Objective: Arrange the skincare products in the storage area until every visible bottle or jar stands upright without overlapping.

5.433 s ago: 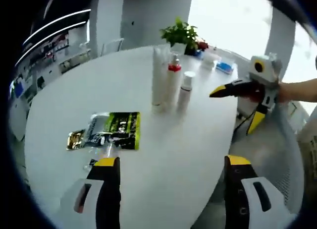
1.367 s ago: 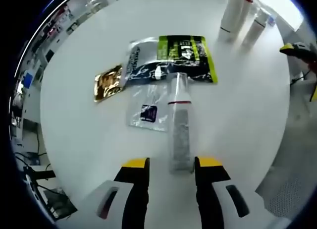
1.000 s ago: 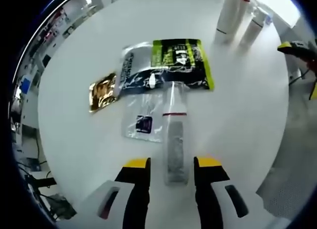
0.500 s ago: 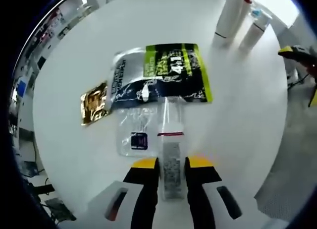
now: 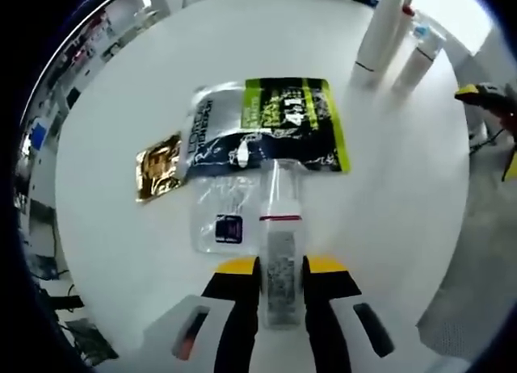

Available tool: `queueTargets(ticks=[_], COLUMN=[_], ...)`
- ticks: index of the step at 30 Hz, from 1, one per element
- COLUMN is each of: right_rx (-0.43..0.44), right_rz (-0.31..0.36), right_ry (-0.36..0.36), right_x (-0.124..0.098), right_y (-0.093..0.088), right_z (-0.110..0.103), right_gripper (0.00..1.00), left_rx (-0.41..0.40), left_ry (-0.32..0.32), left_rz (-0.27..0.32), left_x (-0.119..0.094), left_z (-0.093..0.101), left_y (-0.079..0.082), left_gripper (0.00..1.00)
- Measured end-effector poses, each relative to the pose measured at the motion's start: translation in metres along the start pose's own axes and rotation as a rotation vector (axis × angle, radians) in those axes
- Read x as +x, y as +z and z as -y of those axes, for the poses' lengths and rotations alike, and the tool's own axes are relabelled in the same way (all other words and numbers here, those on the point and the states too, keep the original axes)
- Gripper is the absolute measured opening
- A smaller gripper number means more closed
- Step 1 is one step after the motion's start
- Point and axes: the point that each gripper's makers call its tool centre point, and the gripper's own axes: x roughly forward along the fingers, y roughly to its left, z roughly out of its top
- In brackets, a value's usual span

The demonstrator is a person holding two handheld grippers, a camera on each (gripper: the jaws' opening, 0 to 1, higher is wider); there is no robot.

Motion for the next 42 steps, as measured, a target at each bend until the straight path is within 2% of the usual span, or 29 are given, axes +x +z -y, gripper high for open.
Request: queueTargets(ticks=[4,5,9,13,20,22,24,26,28,31,35,40,42], right_rx=[-0.007,-0.009,-0.017,-0.025,-0.016,0.016,0.052,0.087,0.079,0.090,0.130,0.205,0.236], right_rz=[-0.001,-0.002,-0.009,-0.019,-0.006,0.034,0.082,0.132,0.140,0.176,0.225,0.342,0.384], right_ry=[0.001,0.002,0.009,0.019,0.032,0.045,0.067,0.089,0.098,0.143,0.227,0.321,0.348], right_x=[0.000,0.000,0.000,0.001,0.000,-0.002,-0.002,-0.003,-0.003,0.000,-0.001,-0.009,-0.011], right_y=[0.000,0.000,-0.001,-0.002,0.001,0.011,0.022,0.036,0.044,0.056,0.070,0.104,0.116], right_z=[0.000,0.000,-0.002,-0.006,-0.009,-0.013,-0.020,-0.029,-0.037,-0.053,-0.077,-0.102,-0.107], right_gripper=[0.78,0.78,0.78,0.78,0.76,0.75,0.74,0.74,0.73,0.72,0.67,0.65,0.65], left_rx=[-0.031,-0.065,-0.147,-0.282,-0.441,-0.499,-0.514,-0.518,-0.521,-0.550,-0.539,-0.529,-0.512], left_ry=[0.013,0.007,-0.034,-0.092,-0.174,-0.207,-0.227,-0.232,-0.247,-0.322,-0.424,-0.547,-0.583], left_rz=[0.036,0.050,0.097,0.171,0.302,0.355,0.412,0.418,0.451,0.544,0.680,0.832,0.871], left_x=[-0.001,-0.001,-0.004,-0.013,-0.036,-0.046,-0.057,-0.063,-0.071,-0.088,-0.117,-0.156,-0.170], left_z=[-0.001,0.000,0.006,0.012,0.020,0.024,0.028,0.032,0.038,0.054,0.075,0.096,0.104], left_y=[0.000,0.000,0.000,0.005,0.009,0.012,0.015,0.012,0.013,0.021,0.034,0.048,0.050], left_gripper=[0.16,0.16,0.16,0.16,0.16,0.16,0.16,0.16,0.16,0.16,0.16,0.16,0.16])
